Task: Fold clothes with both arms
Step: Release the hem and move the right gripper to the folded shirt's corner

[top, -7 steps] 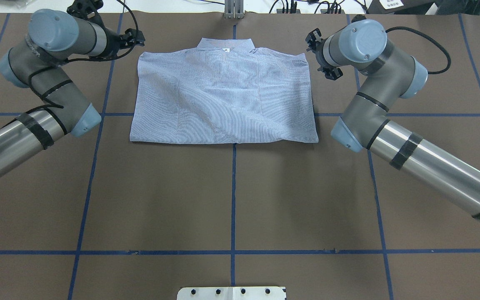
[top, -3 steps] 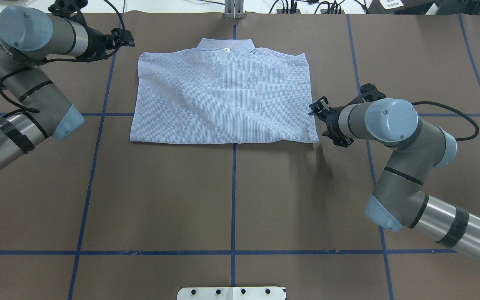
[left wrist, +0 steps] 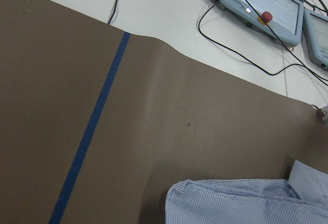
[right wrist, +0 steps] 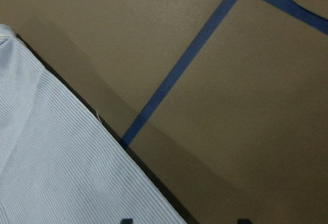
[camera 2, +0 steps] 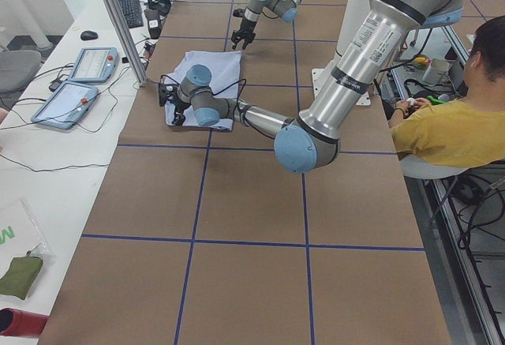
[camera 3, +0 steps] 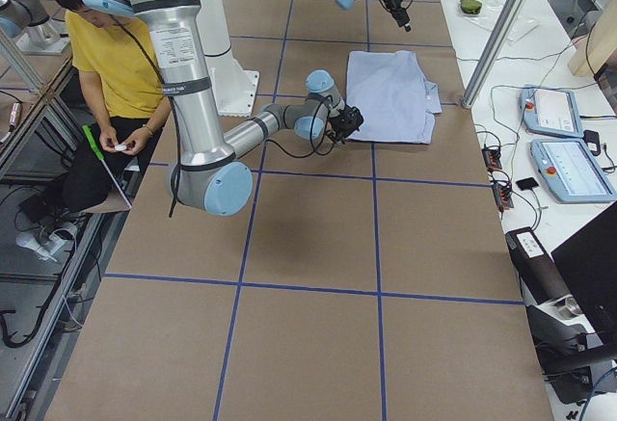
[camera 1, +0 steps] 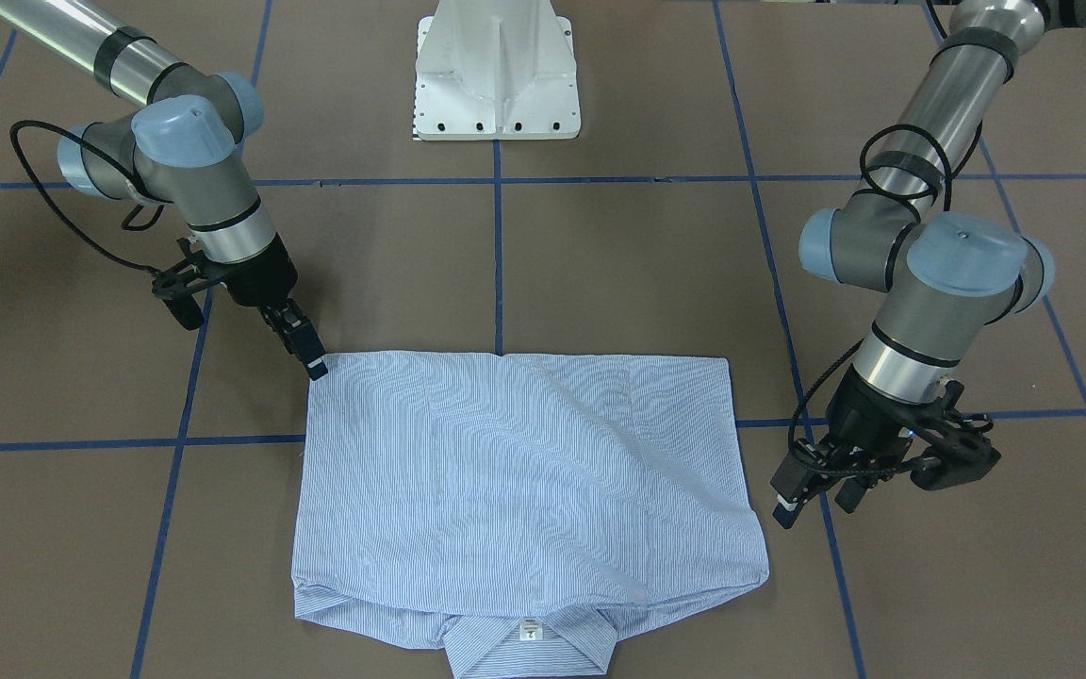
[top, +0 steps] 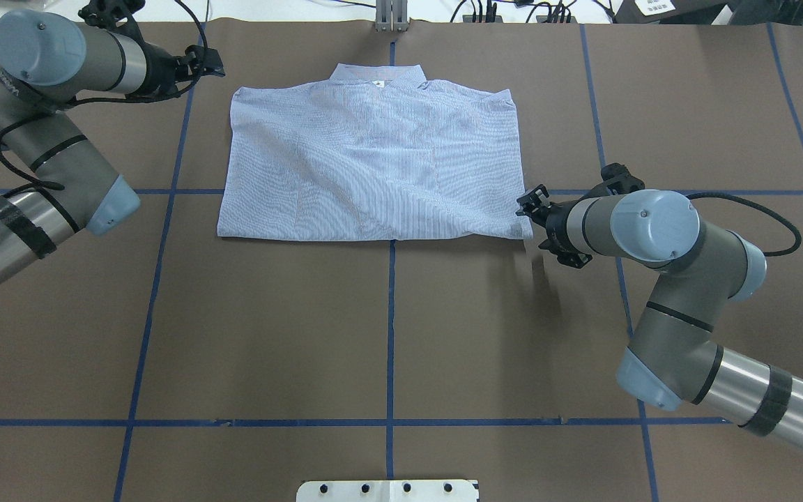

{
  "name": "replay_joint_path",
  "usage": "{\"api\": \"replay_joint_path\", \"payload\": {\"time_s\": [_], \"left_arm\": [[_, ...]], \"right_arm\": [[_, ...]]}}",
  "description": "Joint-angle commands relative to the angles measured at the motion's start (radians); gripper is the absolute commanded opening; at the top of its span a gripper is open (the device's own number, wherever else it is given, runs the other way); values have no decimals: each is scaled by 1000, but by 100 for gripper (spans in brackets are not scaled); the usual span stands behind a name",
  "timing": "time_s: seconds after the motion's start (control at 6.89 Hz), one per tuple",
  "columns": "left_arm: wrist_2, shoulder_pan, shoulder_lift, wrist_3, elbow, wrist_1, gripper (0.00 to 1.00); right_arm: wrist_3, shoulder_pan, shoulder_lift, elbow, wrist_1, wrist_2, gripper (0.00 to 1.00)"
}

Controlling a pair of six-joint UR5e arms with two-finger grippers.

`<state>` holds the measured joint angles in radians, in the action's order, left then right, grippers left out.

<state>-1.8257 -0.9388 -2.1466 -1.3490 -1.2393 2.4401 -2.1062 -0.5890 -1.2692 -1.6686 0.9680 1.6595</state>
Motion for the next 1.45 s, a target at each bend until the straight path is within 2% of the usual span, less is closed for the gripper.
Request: {"api": "replay_joint_path", "payload": {"time_s": [0.0, 0.29, 0.44, 0.73, 1.02, 1.16, 1.31], "left_arm": [[6, 0, 13, 2, 0, 0, 99], [8, 0, 14, 2, -5, 0, 99], [8, 0, 16, 2, -6, 0, 99], [12, 0, 14, 1, -8, 0, 99], [17, 0, 16, 1, -32, 0, 99], [14, 0, 17, -1, -55, 0, 99], [10, 1, 17, -10, -84, -1, 99]], "right_arm": [[-3, 11, 13, 4, 0, -7, 59], [-27, 11, 14, 10, 0, -9, 25], [-32, 12, 14, 13, 0, -7, 0], [-41, 8, 17, -8, -2, -6, 0], [-104, 12, -121, -197, 12, 23, 0], [-116, 18, -207, -333, 56, 160, 0], [-130, 67, -293, -432, 69, 237, 0]]}}
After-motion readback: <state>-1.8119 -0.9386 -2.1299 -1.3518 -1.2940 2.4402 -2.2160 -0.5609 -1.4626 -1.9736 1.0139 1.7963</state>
